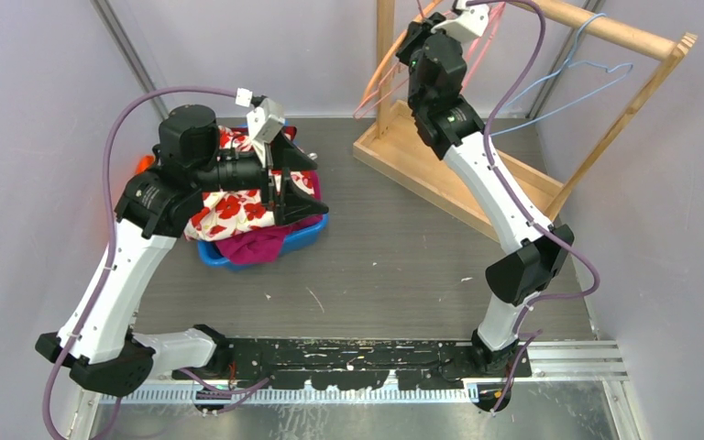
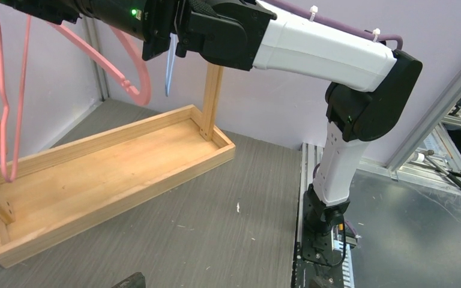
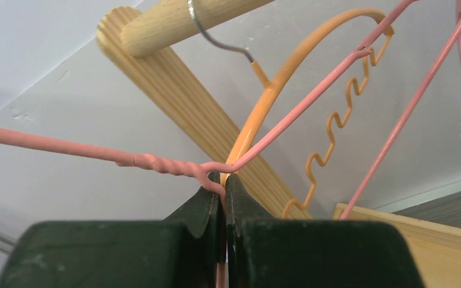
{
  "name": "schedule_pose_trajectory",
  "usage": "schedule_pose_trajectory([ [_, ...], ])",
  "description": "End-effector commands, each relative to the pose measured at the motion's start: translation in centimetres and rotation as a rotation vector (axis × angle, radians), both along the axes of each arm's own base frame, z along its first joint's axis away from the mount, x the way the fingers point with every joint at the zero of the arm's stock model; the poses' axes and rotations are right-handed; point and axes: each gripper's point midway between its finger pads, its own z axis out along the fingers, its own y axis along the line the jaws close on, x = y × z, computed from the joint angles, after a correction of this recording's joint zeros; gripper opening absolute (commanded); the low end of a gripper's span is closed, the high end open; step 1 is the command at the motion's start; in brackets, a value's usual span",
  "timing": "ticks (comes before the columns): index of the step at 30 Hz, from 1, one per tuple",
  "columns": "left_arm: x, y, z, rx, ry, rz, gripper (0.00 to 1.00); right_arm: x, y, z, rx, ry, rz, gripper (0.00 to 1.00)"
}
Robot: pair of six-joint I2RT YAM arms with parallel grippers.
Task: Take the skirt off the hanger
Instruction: Place the hanger at the clothesline.
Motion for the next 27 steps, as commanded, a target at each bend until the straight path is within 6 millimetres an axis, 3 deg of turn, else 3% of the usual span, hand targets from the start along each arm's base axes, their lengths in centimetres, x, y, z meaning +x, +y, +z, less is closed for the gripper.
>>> schedule_pose_trajectory([
  [1,0.3,-0.1,0.6,-0.006,-0.032,-0.004,0.99,-0.4,-1.8,3.6,0.076,-0.074,0.011,0.01],
  [16,1.5,-0.9,0.5,0.005,-0.004,-0.007,0.99,3.1,-6.8,3.7,0.126,-0.084,-0.060,0.01],
  [22,2.6,-1.4,-0.8,0.035,0.055,0.005,0.99,5.2,-9.6,1.4,0.153,-0.047,-0.111,0.01],
  [27,3.3,-1.7,-1.4,0.048,0.096,0.013,0.99,6.1,-10.7,-0.4,0.171,-0.012,-0.122,0.01],
])
